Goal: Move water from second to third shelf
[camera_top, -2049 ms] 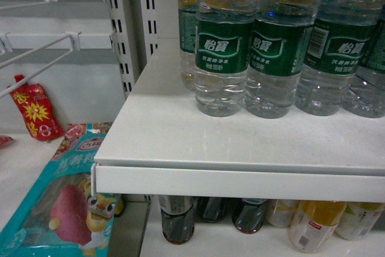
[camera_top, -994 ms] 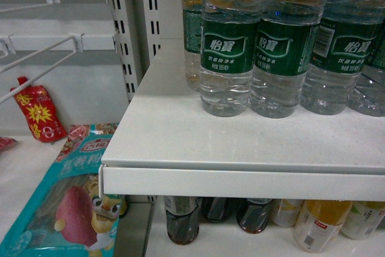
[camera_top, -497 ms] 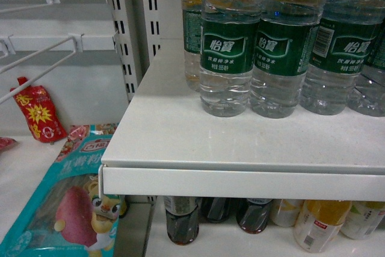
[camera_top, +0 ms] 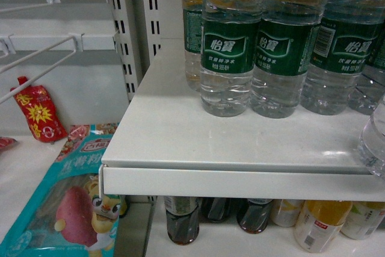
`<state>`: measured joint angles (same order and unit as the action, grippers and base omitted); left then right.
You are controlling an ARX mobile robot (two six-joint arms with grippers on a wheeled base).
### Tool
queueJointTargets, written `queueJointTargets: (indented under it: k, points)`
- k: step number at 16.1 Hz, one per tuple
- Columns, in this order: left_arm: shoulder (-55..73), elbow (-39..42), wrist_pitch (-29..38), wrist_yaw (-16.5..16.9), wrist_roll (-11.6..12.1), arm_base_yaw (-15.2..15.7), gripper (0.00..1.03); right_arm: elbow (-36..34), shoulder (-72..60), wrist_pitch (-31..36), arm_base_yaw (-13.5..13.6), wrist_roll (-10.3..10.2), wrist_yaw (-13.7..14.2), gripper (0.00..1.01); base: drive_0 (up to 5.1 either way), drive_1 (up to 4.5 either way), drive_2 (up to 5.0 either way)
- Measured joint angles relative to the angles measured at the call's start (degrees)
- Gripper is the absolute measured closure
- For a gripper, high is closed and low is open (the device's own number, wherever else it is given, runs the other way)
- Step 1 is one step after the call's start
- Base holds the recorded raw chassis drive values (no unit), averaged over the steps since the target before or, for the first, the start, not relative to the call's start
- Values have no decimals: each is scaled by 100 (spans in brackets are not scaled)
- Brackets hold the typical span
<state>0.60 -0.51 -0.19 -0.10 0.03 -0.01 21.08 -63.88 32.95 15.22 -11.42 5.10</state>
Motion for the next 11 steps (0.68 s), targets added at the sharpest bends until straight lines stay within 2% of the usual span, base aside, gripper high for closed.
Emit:
queueJointTargets:
  k: [3,7,11]
  points:
    - [0,0,0,4,0,0,5,411,-778,437,-61,-13,-61,58,0,0,0]
    - [0,0,0,4,0,0,5,592,-1132,603,-42,-9,-13,58,0,0,0]
    - [0,0,0,4,0,0,5,643,-1281,664,94,15,77,58,0,0,0]
